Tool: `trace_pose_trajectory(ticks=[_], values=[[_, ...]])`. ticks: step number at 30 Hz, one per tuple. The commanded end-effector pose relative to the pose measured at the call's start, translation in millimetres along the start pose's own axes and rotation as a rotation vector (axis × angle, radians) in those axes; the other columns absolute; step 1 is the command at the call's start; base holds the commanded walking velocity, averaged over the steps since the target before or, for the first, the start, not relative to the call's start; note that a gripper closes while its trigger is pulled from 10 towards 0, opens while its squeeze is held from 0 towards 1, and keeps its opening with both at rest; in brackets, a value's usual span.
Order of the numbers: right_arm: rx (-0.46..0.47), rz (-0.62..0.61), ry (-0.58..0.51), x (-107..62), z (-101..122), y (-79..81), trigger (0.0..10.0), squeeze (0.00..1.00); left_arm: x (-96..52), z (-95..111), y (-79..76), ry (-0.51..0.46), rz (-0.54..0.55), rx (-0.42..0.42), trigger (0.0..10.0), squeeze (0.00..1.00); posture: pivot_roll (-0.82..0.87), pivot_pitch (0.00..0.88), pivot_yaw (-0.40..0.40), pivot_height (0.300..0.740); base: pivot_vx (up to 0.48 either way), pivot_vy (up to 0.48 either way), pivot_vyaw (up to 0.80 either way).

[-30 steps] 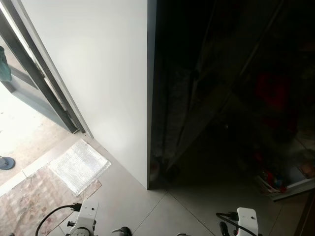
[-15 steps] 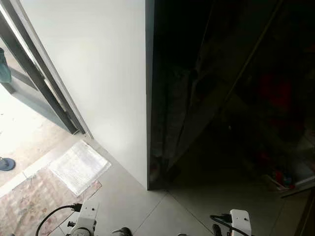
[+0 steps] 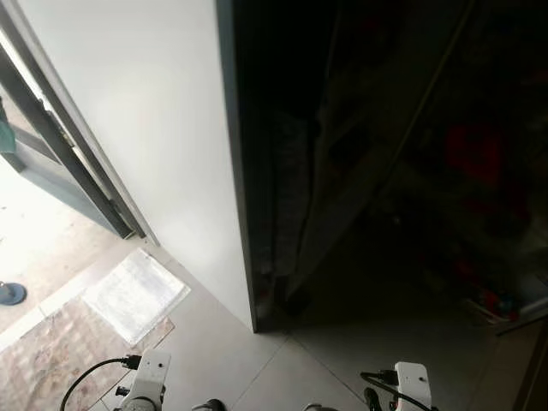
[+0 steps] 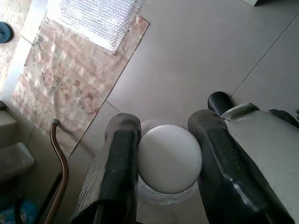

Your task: Restocking fridge

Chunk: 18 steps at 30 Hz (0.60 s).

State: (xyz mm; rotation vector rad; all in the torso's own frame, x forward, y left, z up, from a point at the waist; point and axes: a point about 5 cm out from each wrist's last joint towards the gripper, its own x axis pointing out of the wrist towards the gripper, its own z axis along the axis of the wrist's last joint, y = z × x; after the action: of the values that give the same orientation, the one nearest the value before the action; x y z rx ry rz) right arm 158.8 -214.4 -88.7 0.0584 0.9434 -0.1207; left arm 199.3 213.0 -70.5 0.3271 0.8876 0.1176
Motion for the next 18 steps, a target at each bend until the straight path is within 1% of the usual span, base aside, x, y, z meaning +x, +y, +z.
trace_pose_trajectory(ticks=[1,4,5,8,18], values=[[-0.005,0.004,0.011,-0.2,-2.2,1.3,10.0,0.0,-1.5,-10.6,2.8,0.037,0.008,0.011,10.0,0.0,-0.12,0.152,-0.033,0.74,0.0,-0.405,0.0],[-0.005,0.004,0.011,-0.2,-2.2,1.3,10.0,0.0,-1.5,-10.6,2.8,0.037,0.008,0.011,10.0,0.0,-0.12,0.152,-0.033,0.74,0.0,-0.405,0.0],[-0.029,0.002,0.021,-1.1,-5.8,0.9,10.0,0.0,-1.3,-10.2,3.0,0.038,0.01,0.01,10.0,0.0,-0.13,0.172,-0.032,0.74,0.0,-0.465,0.79],[-0.044,-0.001,0.023,-1.4,-6.6,0.3,10.0,0.0,-1.2,-9.7,3.2,0.038,0.012,0.009,10.0,0.0,-0.13,0.174,-0.032,0.74,0.0,-0.467,0.79],[-0.049,0.013,0.02,-0.9,-5.9,3.3,10.0,0.0,-1.1,-9.5,3.3,0.039,0.013,0.008,10.0,0.0,-0.13,0.175,-0.032,0.74,0.0,-0.463,0.79]])
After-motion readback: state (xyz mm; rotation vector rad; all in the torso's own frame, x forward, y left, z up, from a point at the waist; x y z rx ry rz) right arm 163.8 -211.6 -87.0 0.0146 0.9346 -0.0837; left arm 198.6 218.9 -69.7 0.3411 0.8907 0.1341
